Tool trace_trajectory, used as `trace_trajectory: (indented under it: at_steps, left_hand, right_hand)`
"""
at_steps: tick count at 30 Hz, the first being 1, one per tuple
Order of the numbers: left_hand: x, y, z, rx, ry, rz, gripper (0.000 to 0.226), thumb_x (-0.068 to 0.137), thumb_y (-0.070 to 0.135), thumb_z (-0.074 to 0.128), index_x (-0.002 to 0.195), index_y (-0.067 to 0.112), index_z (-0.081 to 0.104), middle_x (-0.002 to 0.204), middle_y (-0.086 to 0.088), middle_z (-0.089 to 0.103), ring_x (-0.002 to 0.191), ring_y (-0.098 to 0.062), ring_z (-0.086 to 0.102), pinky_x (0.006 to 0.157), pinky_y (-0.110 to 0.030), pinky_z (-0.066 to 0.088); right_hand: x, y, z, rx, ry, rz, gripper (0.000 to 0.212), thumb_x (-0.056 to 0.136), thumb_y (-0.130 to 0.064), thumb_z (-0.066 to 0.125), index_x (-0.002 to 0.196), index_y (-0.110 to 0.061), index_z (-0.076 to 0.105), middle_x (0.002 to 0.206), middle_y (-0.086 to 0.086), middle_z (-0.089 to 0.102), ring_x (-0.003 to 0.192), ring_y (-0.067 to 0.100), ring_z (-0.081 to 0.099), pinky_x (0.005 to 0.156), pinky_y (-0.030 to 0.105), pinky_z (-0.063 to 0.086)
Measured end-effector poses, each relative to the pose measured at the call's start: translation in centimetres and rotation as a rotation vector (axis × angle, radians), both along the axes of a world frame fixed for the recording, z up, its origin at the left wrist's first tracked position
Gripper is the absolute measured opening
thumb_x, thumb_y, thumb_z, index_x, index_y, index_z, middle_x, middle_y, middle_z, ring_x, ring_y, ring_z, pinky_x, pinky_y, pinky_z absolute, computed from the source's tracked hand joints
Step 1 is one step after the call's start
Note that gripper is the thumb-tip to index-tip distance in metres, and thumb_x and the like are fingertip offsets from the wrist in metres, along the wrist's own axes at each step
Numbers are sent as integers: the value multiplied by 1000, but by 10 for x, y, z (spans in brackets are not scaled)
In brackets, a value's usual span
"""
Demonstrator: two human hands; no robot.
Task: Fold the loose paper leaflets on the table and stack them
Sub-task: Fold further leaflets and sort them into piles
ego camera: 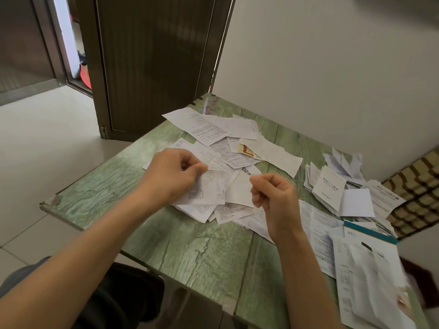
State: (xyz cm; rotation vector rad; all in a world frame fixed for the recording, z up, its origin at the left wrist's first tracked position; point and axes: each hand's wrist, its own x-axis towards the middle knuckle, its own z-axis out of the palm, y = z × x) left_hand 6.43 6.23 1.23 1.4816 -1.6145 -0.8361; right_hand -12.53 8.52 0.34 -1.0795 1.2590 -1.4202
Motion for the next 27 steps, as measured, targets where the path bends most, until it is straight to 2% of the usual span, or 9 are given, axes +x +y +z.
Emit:
trace_trajectory:
  at_steps: [4, 8, 10, 13, 17, 22, 24, 26, 27]
  left_hand:
    - [-11, 7, -5, -6, -18, -59, 12, 88, 23, 64, 78, 18, 68, 76, 11, 63, 70, -1, 56, 59, -12, 39]
    - [-19, 11, -7, -33, -56, -136, 10, 88, 24, 64, 81, 18, 69, 78, 12, 63, 75, -1, 58, 67, -14, 46]
    - [-19, 10, -7, -11, -42, -182, 10, 87, 25, 65, 81, 18, 69, 79, 9, 66, 75, -4, 61, 67, -17, 49]
    - [-13, 4, -1, 47, -36, -232, 11, 88, 26, 64, 78, 20, 67, 78, 6, 68, 71, -5, 62, 59, -15, 47]
    - [0, 1, 2, 116, 28, -241, 11, 89, 19, 62, 80, 14, 68, 78, 0, 71, 63, -9, 65, 53, -16, 52]
    - [31, -5, 2, 62, -44, -73, 15, 90, 10, 59, 77, 14, 66, 68, 3, 69, 58, -6, 65, 53, -17, 53]
    - [41, -7, 1, 69, 104, 12, 15, 90, 10, 59, 77, 14, 66, 67, 2, 71, 63, -11, 68, 58, -24, 56]
    - [35, -2, 6, 125, 368, -40, 11, 90, 15, 60, 83, 12, 68, 73, 0, 73, 67, -13, 69, 58, -20, 56]
    - [26, 1, 7, 141, 396, -85, 12, 88, 23, 61, 87, 13, 68, 76, 2, 73, 69, -10, 69, 59, -17, 55]
  right_hand:
    - [11, 3, -4, 57, 126, 224, 4, 88, -10, 61, 90, -9, 63, 66, -1, 59, 51, 10, 49, 48, 20, 41]
    - [14, 6, -6, 21, 330, 243, 12, 86, -10, 66, 74, -10, 64, 56, -7, 55, 50, 5, 48, 48, 17, 40]
    - [13, 6, -5, -17, 323, 205, 15, 84, -5, 66, 70, -7, 63, 52, -9, 54, 48, 2, 46, 47, 14, 39]
    - [9, 5, -3, -52, 276, 148, 14, 83, 0, 65, 69, -1, 62, 51, -8, 54, 46, 0, 46, 46, 12, 37]
    - [4, 5, 0, -68, 222, 101, 11, 83, 4, 62, 74, 9, 60, 52, -5, 57, 46, -1, 51, 44, 10, 37]
    - [-6, 3, 4, -61, 133, -10, 17, 84, 4, 59, 68, -2, 59, 50, -6, 52, 45, 1, 44, 43, 11, 35]
    - [-12, 2, 4, -72, 102, -51, 16, 83, 1, 60, 68, -4, 60, 53, 0, 50, 46, 6, 40, 43, 13, 33]
    - [-5, 3, 1, -65, 159, 9, 16, 84, 1, 60, 69, -3, 60, 52, -1, 52, 45, 5, 42, 43, 13, 34]
    - [0, 3, -2, -58, 188, 45, 15, 84, 0, 61, 69, -2, 60, 52, -2, 54, 44, 4, 45, 42, 13, 35]
